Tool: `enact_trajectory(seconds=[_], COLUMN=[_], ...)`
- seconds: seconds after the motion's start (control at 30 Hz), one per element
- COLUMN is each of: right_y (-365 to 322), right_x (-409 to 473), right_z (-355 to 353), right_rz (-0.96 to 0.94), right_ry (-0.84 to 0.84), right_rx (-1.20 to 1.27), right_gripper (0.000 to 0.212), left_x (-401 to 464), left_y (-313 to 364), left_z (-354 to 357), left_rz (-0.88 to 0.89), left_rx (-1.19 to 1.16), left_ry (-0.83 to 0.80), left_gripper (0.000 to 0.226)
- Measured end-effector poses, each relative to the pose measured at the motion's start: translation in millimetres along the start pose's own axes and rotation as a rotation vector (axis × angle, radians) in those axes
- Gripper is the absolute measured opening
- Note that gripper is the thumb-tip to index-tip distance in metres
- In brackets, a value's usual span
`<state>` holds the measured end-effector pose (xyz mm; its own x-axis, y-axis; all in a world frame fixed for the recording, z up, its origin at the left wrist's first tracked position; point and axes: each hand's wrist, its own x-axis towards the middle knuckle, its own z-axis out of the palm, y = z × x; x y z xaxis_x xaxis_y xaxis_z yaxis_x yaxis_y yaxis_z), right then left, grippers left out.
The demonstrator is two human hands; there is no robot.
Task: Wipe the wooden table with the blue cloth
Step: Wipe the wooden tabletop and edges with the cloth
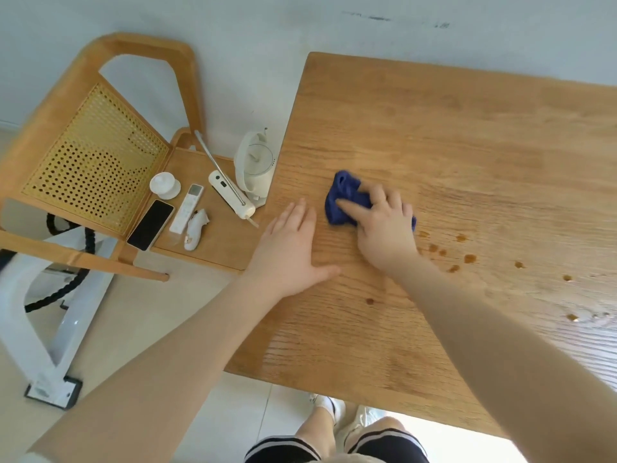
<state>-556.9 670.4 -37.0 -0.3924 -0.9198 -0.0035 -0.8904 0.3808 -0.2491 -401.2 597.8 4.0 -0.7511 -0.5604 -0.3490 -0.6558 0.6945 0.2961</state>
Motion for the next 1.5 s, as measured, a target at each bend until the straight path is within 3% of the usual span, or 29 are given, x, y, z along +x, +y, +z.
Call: enact_trajectory(seconds=[0.17, 0.4, 0.53, 0.67, 0.9, 1.1, 1.2, 1.37, 1.5], right_y=[7, 32, 30, 44, 66, 71, 89, 106, 110], right_x=[-40, 35, -4, -31, 25, -61, -54, -5, -47], right_z=[-4, -12, -9, -10, -18, -20, -25, -31, -30], right_rz=[-0.167, 0.092, 0.007, -0.143, 0.047, -0.171, -0.253, -0.018, -0.092], right_ry=[-0.078, -0.004, 0.005, -0.073, -0.020, -0.122, -0.160, -0.073, -0.047], right_rx=[0.077, 0.031, 0.053, 0.124, 0.104, 0.158, 0.126, 0.103, 0.120], right_gripper=[0.045, 0.047, 0.045, 0.050, 0.045, 0.051, 0.053, 0.047, 0.045], left_x=[11, 12, 14, 15, 17, 11, 7, -6, -11], left_y=[21, 26, 32, 30, 39, 50, 65, 84, 96], left_z=[11, 17, 16, 16, 14, 11, 13, 30, 38], left_rz=[-0.015, -0.067, -0.093, -0.088, -0.163, -0.233, -0.198, -0.081, -0.101], left_rx=[0.031, 0.115, 0.096, 0.056, 0.079, 0.128, 0.148, 0.103, 0.061], left_ry=[-0.089, -0.114, -0.129, -0.155, -0.209, -0.197, -0.128, -0.074, -0.130], left_gripper=[0.126, 0.124, 0.125, 0.118, 0.117, 0.113, 0.106, 0.080, 0.080])
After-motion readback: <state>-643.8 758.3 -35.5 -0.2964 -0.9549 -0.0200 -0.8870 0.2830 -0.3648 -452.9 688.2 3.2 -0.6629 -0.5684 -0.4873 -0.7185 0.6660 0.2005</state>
